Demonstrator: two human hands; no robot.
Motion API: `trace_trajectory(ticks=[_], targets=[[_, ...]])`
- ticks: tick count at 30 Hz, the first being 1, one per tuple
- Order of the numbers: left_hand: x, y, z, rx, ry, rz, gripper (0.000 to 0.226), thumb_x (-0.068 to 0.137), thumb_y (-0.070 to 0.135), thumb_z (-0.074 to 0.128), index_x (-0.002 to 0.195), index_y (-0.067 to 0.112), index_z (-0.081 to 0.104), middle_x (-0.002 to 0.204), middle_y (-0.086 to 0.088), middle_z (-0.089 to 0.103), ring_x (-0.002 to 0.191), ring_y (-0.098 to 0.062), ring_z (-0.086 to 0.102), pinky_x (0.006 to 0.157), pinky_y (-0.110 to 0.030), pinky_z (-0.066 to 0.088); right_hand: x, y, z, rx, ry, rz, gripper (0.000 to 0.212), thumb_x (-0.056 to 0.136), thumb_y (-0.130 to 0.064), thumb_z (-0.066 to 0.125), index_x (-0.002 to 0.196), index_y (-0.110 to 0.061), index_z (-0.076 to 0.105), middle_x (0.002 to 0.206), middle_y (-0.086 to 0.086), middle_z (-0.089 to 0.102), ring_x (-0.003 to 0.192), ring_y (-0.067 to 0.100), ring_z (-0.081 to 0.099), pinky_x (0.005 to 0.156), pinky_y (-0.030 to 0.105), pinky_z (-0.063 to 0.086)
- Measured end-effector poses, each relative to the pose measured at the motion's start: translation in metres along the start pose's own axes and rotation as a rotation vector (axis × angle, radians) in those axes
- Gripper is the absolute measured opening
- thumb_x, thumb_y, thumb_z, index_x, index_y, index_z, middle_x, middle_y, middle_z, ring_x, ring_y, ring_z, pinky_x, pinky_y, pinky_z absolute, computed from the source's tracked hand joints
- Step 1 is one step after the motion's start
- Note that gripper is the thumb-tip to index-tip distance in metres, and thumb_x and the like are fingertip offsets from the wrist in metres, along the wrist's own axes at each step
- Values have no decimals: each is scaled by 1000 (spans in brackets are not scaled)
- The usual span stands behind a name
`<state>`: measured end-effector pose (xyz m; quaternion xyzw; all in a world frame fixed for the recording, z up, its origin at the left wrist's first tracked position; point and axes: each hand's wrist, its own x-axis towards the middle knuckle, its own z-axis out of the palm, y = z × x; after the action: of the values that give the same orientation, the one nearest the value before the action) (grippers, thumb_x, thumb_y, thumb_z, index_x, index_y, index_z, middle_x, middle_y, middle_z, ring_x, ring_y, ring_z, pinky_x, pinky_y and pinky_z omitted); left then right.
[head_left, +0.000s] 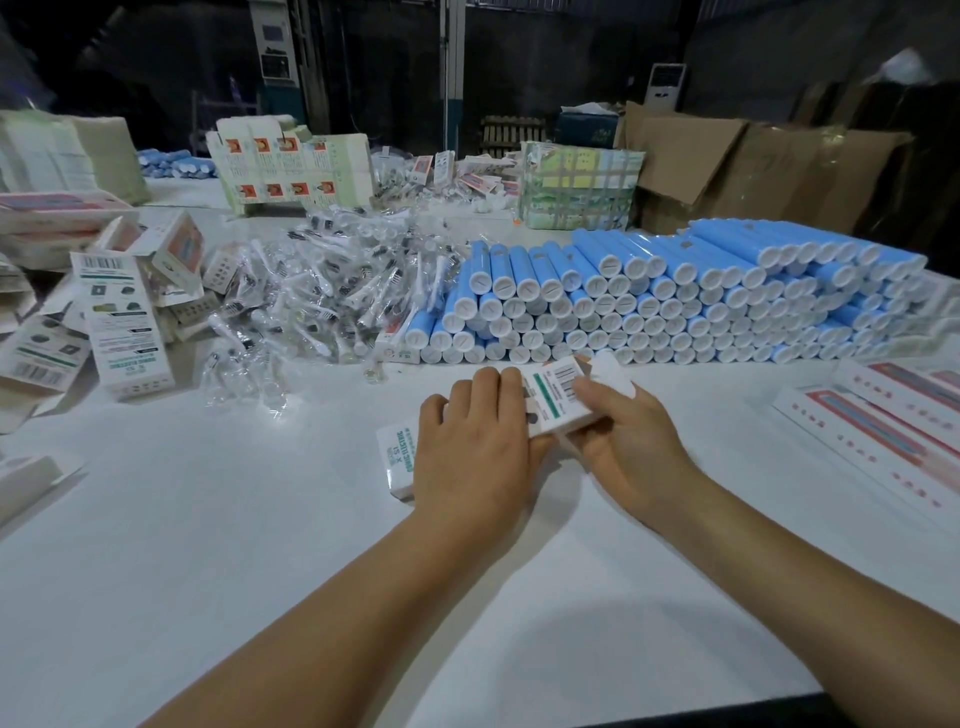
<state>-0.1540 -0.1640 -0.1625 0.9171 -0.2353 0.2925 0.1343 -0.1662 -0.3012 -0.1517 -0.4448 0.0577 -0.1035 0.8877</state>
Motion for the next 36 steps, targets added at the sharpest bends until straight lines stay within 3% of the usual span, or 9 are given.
trace_trajectory(ticks=[4,7,9,11,13,18,24,30,36], targets=[[-5,1,5,69,50,51,63,78,52,67,116,3,60,100,-9,59,82,-29,56,71,-40,45,-7,10,-5,-946,85,-429,32,97,-6,47,128,-6,56,93,-8,69,78,-2,64,66,6,47],[-7,1,6,67,55,84,65,78,51,69,117,0,60,100,-11,60,81,-30,56,70,-41,46,-10,16,-12,-1272,57,-556,42,100,-18,40,142,-10,41,108,-5,58,89,4,57,69,-1,38],[-7,1,5,73,48,102,65,80,51,68,118,-1,59,101,-11,60,82,-31,56,71,-41,48,-12,16,-12,-1236,54,-519,41,101,-23,39,141,-15,42,109,-8,62,91,4,59,71,2,41],[-7,1,3,86,38,96,63,80,49,66,119,0,58,103,-11,59,83,-30,56,72,-41,47,-14,11,-8,-839,23,-367,28,102,-26,40,119,-24,62,93,-10,72,85,4,66,67,10,48],[-7,0,1,72,33,70,62,79,49,66,119,2,58,103,-10,59,84,-30,56,73,-41,46,-14,4,-6,-488,-12,-198,37,100,-26,39,93,-22,76,89,-2,75,85,12,70,64,19,54],[-9,-3,-1,18,66,95,61,81,49,61,119,1,60,104,-11,61,84,-31,58,73,-42,47,-13,-1,-9,-303,48,-101,31,100,-9,40,125,-4,57,103,15,71,95,26,69,66,32,57],[-7,-7,1,-4,130,143,60,74,46,64,113,0,63,99,-13,63,81,-32,61,69,-42,49,-10,-1,-10,-262,69,-103,26,96,-2,43,101,-10,68,94,14,73,87,26,71,64,38,59],[-9,-5,-1,35,130,179,63,83,49,40,114,-1,63,99,-11,63,81,-30,60,68,-39,48,-8,5,-16,-383,165,-171,34,94,-4,44,92,-21,73,90,8,75,87,25,71,70,40,59],[-9,0,-1,19,106,154,65,74,50,75,114,0,62,97,-10,60,80,-29,57,66,-40,46,-10,13,-17,-460,129,-292,32,96,-19,45,99,-35,72,93,-2,74,85,12,70,61,22,53]])
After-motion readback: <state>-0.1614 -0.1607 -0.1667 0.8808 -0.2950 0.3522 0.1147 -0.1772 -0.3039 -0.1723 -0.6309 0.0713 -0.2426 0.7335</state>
